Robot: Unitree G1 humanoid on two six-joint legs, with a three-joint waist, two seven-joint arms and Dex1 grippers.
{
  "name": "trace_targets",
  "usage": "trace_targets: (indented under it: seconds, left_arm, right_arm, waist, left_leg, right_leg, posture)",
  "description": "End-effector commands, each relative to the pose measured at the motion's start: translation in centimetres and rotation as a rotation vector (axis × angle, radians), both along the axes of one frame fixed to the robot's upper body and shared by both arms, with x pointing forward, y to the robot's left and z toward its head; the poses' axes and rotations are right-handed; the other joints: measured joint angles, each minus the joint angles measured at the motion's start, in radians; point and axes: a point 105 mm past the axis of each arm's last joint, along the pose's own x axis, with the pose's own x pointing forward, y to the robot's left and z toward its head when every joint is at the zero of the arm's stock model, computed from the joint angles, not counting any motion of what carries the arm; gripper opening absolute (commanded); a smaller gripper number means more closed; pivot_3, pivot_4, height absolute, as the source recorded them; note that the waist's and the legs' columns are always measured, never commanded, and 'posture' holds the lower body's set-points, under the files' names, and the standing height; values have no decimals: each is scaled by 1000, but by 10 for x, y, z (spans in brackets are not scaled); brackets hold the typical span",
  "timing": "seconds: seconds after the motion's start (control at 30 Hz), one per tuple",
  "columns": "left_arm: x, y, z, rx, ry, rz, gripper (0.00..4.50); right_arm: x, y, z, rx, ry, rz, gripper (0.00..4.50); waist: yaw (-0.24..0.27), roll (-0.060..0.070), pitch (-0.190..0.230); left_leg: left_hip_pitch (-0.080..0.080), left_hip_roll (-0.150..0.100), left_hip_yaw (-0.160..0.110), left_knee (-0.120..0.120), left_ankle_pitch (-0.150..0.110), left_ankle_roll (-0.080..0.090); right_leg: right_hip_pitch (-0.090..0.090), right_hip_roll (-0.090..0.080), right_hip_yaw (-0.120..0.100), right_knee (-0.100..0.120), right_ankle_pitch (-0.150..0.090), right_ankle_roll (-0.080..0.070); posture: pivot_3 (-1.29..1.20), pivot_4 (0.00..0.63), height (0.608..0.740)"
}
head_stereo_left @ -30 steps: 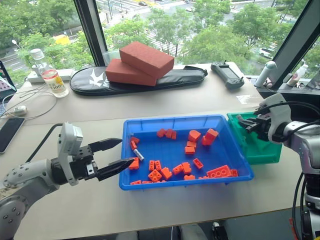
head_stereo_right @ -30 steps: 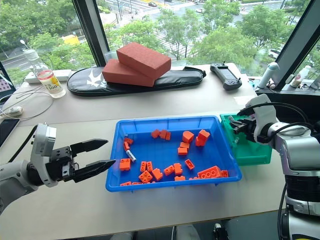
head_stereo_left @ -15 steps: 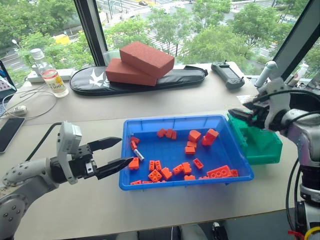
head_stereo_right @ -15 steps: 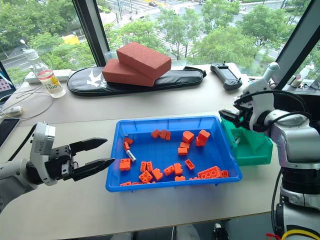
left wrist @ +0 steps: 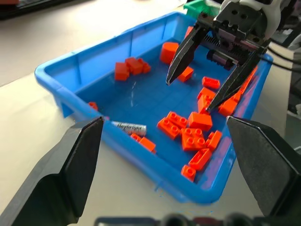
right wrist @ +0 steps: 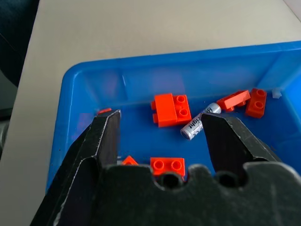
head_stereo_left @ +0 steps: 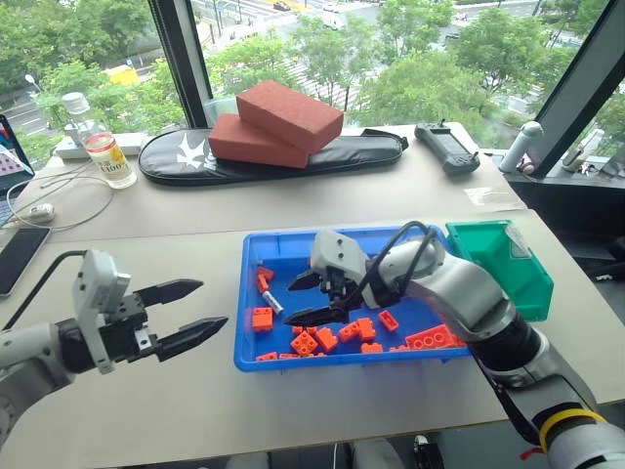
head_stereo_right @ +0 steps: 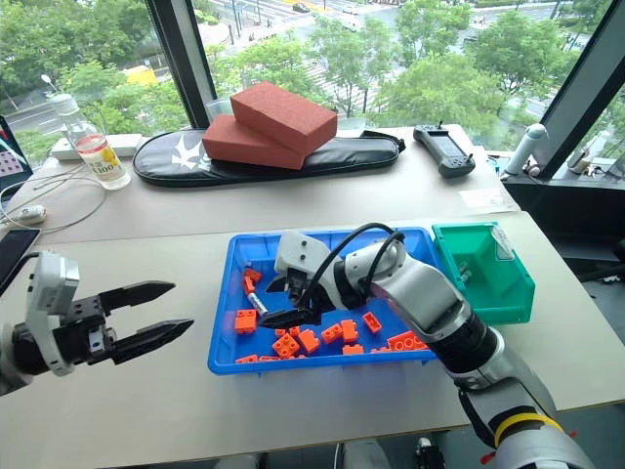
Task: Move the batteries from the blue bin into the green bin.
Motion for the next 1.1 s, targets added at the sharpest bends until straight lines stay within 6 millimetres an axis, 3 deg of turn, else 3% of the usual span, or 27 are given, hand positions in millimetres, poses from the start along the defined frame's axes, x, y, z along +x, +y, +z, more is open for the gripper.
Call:
trace_targets:
  seconds: [0.03,0.2,0.57,0.87,1.0,1.1]
  left_arm:
    - [-6,3,6,65,-30,-6,4500]
    - [-7,-1,7,61,-38,-19,4500]
    - [-4,-6,11,44,-62,-37,4500]
    - [-2,-9,12,38,-69,-48,4500]
    - [-2,-11,12,33,-71,-53,4500]
    - [-2,-11,12,31,-72,-54,4500]
  right_arm:
    - [14,18,7,3,-81,-10,3190]
    - [21,30,-4,-19,-90,-25,3190]
    - [26,33,-31,-126,-150,-36,3190]
    - [27,36,-46,-152,-95,-74,3190]
    - [28,34,-51,-170,-87,-88,2157]
    - [29,32,-54,-176,-85,-92,1108]
  waist:
    - [-6,0,0]
    - [-7,0,0]
    - [-14,0,0]
    - [-15,0,0]
    - [-15,0,0]
    - [-15,0,0]
  left_leg:
    - [0,0,0,0,0,0]
    - [-1,0,0,0,0,0]
    - [0,0,0,0,0,0]
    - [0,0,0,0,0,0]
    - [0,0,0,0,0,0]
    - [0,0,0,0,0,0]
  right_leg:
    - [0,0,0,1,0,0]
    - [0,0,0,0,0,0]
    - [-1,0,0,2,0,-1]
    - [-1,0,0,2,0,-1]
    - [-1,0,0,2,0,-1]
    - [0,0,0,2,0,-1]
  posture:
    - [0,150,740]
    - [0,150,740]
    - [0,150,740]
    - [0,150,740]
    - [0,150,740]
    - [0,150,740]
